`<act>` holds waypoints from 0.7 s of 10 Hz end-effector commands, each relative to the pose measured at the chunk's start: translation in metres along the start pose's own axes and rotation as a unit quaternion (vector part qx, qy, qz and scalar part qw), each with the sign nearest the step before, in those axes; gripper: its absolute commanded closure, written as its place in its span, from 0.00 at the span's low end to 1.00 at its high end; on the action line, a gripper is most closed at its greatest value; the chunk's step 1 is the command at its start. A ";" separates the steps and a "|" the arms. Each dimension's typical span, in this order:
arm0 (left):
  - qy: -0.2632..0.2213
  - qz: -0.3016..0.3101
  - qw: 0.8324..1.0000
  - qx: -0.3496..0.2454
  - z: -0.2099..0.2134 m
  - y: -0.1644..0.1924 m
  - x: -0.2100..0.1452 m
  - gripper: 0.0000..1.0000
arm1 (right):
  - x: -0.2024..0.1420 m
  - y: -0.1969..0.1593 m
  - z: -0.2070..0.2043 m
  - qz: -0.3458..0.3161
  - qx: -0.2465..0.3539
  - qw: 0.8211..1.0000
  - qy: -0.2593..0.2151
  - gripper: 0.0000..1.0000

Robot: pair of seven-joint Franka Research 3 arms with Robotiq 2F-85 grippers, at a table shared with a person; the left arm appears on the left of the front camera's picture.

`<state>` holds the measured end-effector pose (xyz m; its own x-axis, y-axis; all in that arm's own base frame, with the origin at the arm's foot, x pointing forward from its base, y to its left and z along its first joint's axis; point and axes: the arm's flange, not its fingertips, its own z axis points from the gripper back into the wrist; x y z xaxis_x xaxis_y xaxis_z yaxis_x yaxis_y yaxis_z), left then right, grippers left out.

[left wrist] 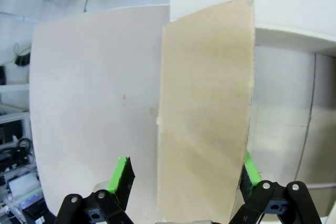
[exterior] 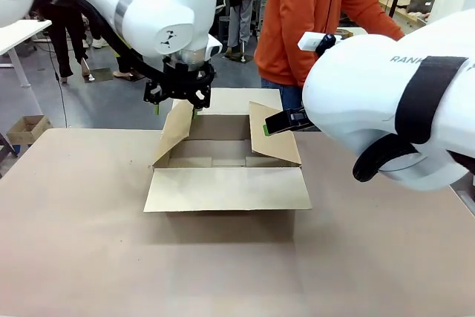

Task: Pack the gift set into the box.
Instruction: Place both hands on the side flaps of the Package Box and spread them outward.

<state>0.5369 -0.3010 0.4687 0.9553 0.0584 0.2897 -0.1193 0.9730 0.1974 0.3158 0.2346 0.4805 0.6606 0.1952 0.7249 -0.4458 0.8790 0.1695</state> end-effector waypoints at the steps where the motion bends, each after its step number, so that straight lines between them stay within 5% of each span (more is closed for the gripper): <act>1: -0.003 0.001 1.000 -0.022 -0.003 0.036 -0.006 0.00 | 0.002 -0.004 0.001 0.004 0.009 1.000 0.000 0.00; 7: 0.046 0.055 0.986 -0.150 -0.018 0.153 0.002 0.00 | 0.002 -0.004 0.001 0.004 0.009 1.000 0.000 0.00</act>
<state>0.5386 -0.1647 0.4896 0.9502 0.1991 0.2396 -0.1940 0.9800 -0.0448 0.3159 0.2345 0.4807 0.6607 0.1950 0.7249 -0.4459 0.8788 0.1701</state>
